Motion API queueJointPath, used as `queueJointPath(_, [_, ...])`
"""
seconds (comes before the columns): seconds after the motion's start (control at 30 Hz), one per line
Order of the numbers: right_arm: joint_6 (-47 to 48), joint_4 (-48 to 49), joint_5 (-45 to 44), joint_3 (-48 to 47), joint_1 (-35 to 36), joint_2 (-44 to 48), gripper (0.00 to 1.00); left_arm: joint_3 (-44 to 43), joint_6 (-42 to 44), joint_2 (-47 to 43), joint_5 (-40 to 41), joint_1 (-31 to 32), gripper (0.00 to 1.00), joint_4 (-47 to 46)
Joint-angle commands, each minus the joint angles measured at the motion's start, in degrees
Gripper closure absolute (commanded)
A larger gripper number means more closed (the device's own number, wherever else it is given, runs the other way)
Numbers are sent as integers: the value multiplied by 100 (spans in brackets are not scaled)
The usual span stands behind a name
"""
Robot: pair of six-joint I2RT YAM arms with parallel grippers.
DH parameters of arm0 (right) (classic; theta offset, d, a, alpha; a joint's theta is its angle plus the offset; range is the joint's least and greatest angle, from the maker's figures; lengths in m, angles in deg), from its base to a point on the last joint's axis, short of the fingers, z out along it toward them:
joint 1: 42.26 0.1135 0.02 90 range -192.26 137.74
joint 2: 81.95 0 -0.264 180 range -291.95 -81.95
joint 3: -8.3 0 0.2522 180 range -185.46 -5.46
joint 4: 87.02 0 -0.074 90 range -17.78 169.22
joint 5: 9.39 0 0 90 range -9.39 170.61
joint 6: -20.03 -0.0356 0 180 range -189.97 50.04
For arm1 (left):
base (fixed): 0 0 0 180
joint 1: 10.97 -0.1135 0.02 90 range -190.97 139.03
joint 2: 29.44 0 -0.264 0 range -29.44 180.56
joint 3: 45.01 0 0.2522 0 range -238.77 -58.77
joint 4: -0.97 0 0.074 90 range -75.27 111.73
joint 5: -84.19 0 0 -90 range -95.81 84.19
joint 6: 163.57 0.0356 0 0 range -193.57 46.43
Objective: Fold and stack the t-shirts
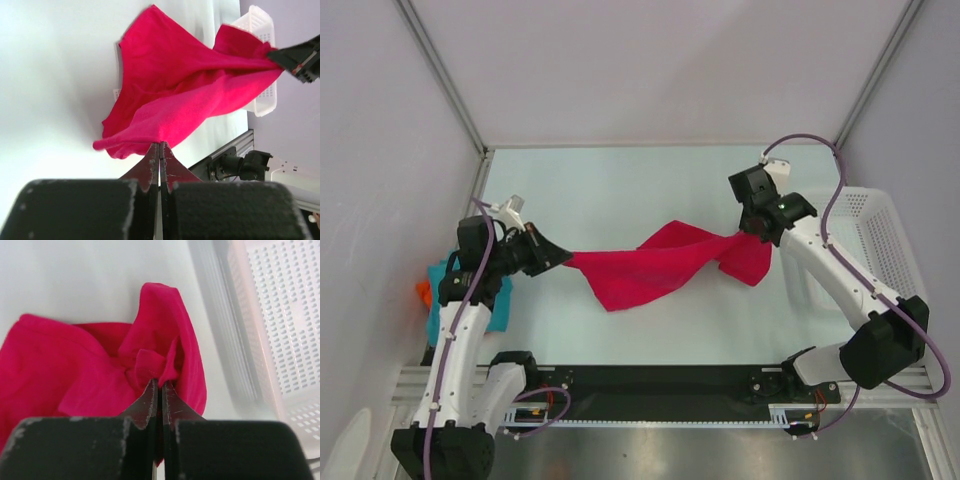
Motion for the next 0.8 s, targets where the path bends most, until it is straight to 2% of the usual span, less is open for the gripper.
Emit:
queueJointPath(0.0, [-109, 15, 16, 60, 17, 67, 100, -397, 10, -13, -53, -243, 100, -54])
queueJointPath(0.17, [-337, 15, 218, 446, 175, 234, 100, -293, -112, -180, -219, -385, 100, -124])
queueJointPath(0.33, [-925, -257, 236, 947, 859, 409, 100, 68, -245, -532, -526, -376, 100, -186])
queueJointPath(0.4, [-1293, -433, 262, 1202, 1115, 559, 100, 427, -350, -769, -790, -367, 100, -239])
queueJointPath(0.53, [-1900, -679, 438, 1624, 1790, 831, 100, 1306, -482, -1199, -817, -253, 100, -283])
queueJointPath(0.67, [-2297, -785, 526, 2054, 2082, 946, 100, 2526, -920, -1648, -896, -253, 100, -765])
queueJointPath(0.7, [-2324, -776, 561, 2168, 2083, 928, 100, 2564, -1026, -1779, -1070, -244, 100, -879])
queueJointPath(0.73, [-2324, -742, 605, 2204, 2083, 902, 98, 2573, -1149, -1798, -1055, -253, 100, -968])
queueJointPath(0.77, [-2307, -724, 640, 2205, 2092, 884, 89, 2512, -1141, -1772, -1011, -253, 100, -942])
